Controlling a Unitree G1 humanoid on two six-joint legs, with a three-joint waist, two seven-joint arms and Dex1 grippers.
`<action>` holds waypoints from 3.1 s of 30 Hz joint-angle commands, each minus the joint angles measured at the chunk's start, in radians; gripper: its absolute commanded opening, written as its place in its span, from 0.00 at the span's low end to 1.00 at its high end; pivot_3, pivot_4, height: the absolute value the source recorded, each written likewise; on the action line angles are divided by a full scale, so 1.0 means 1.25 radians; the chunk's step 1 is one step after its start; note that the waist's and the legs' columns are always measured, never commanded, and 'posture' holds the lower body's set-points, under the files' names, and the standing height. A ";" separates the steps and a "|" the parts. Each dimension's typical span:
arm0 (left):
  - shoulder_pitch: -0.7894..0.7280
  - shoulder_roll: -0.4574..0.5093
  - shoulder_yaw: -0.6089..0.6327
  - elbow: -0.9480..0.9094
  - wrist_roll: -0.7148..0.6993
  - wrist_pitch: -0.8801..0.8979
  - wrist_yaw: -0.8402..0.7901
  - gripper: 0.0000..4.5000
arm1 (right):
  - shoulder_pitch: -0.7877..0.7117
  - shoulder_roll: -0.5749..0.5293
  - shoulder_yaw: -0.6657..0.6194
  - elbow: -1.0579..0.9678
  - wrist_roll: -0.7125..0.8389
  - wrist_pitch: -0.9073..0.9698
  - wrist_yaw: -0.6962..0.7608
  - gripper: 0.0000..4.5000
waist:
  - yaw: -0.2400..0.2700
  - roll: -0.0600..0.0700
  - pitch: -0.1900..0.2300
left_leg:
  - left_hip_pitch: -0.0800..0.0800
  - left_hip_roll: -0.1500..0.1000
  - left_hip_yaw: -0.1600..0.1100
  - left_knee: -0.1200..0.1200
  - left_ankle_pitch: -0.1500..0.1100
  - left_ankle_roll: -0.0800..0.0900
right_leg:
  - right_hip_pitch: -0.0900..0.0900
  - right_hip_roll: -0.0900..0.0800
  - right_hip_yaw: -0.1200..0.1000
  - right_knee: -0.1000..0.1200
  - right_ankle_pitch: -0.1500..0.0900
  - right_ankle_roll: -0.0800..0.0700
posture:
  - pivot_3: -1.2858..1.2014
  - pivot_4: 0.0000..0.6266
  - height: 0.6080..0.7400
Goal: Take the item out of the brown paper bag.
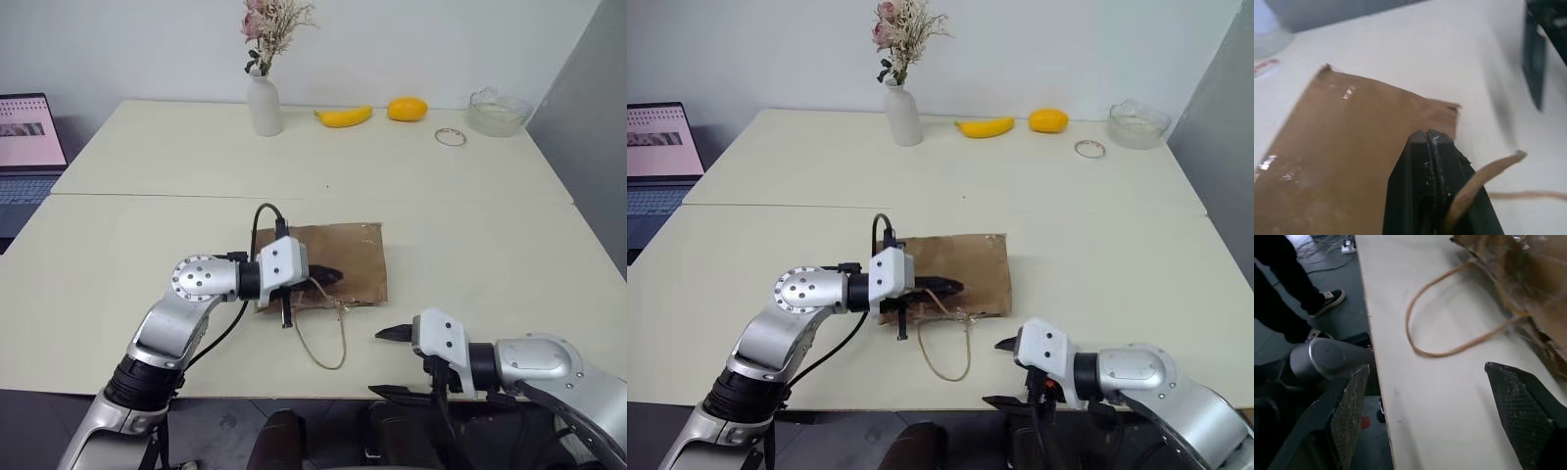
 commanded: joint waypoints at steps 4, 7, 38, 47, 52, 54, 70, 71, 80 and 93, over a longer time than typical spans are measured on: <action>-0.057 -0.019 0.024 0.016 -0.019 0.012 0.023 0.00 | -0.157 0.075 0.139 0.079 -0.076 -0.035 0.029 0.88 | -0.001 0.000 0.000 | 0.001 0.000 0.000 0.000 0.000 0.000 | 0.000 0.000 0.000 0.001 0.000 0.000 | 0.52 0.24 1.00; -0.082 -0.022 0.030 0.043 -0.018 0.006 0.023 0.00 | -0.237 0.136 0.191 0.143 -0.095 -0.028 0.037 0.88 | -0.002 0.000 0.000 | 0.001 0.000 0.000 0.000 0.000 0.000 | 0.000 0.000 0.000 0.001 0.000 0.000 | 0.52 0.24 1.00; -0.420 -0.090 0.104 0.408 0.056 -0.084 0.208 0.00 | -0.254 0.157 0.354 0.398 -0.486 -0.235 0.058 0.01 | 0.000 0.000 0.000 | 0.000 -0.001 0.000 0.001 0.000 0.000 | 0.000 0.000 0.000 0.002 0.000 0.000 | 0.52 0.24 1.00; -0.556 -0.102 0.135 0.573 0.067 -0.162 0.275 0.00 | -0.224 0.147 0.344 0.379 -0.529 -0.250 0.085 0.01 | 0.001 0.000 0.000 | -0.001 -0.001 0.000 0.001 0.000 0.000 | -0.001 0.000 0.000 0.002 0.000 0.000 | 0.52 0.24 1.00; -0.581 -0.108 0.141 0.590 0.072 -0.194 0.289 0.00 | -0.211 0.147 0.330 0.369 -0.541 -0.249 0.095 0.01 | 0.001 -0.001 -0.001 | -0.002 -0.001 0.000 0.001 0.000 0.000 | -0.001 -0.001 0.000 0.001 0.000 0.000 | 0.52 0.24 1.00; -0.595 -0.115 0.152 0.595 0.068 -0.192 0.291 0.00 | -0.208 0.148 0.325 0.364 -0.543 -0.248 0.097 0.01 | 0.001 -0.001 -0.002 | 0.000 -0.001 0.000 0.001 0.000 0.000 | 0.000 -0.001 0.000 0.001 0.000 0.000 | 0.52 0.24 1.00; -0.428 -0.127 0.155 0.202 -0.186 0.138 0.112 0.00 | -0.159 0.184 0.191 0.198 -0.420 -0.164 0.089 0.58 | 0.000 -0.001 -0.002 | 0.004 0.000 -0.002 0.001 0.000 -0.001 | 0.003 -0.002 0.001 0.002 0.000 0.000 | 0.52 0.24 1.00; -0.422 -0.124 0.156 0.191 -0.190 0.149 0.109 0.00 | -0.159 0.179 0.176 0.176 -0.405 -0.151 0.092 0.66 | 0.000 -0.001 -0.002 | 0.005 0.000 -0.002 0.001 0.000 -0.001 | 0.003 -0.002 0.001 0.002 0.000 0.000 | 0.52 0.24 1.00; -0.395 -0.109 0.154 0.157 -0.195 0.185 0.091 0.00 | -0.138 0.058 -0.079 -0.029 -0.138 0.027 0.191 0.74 | 0.001 -0.001 -0.002 | 0.004 -0.001 -0.002 0.001 0.000 -0.001 | 0.003 -0.001 0.001 0.001 0.000 0.000 | 0.52 0.24 1.00; -0.411 -0.082 0.175 0.192 -0.192 0.195 0.095 0.00 | -0.494 0.314 0.202 0.300 -0.357 -0.051 -0.072 0.74 | -0.019 -0.001 -0.002 | 0.003 0.000 -0.001 0.000 0.000 -0.001 | 0.000 -0.001 0.002 0.006 -0.001 -0.001 | 0.52 0.24 1.00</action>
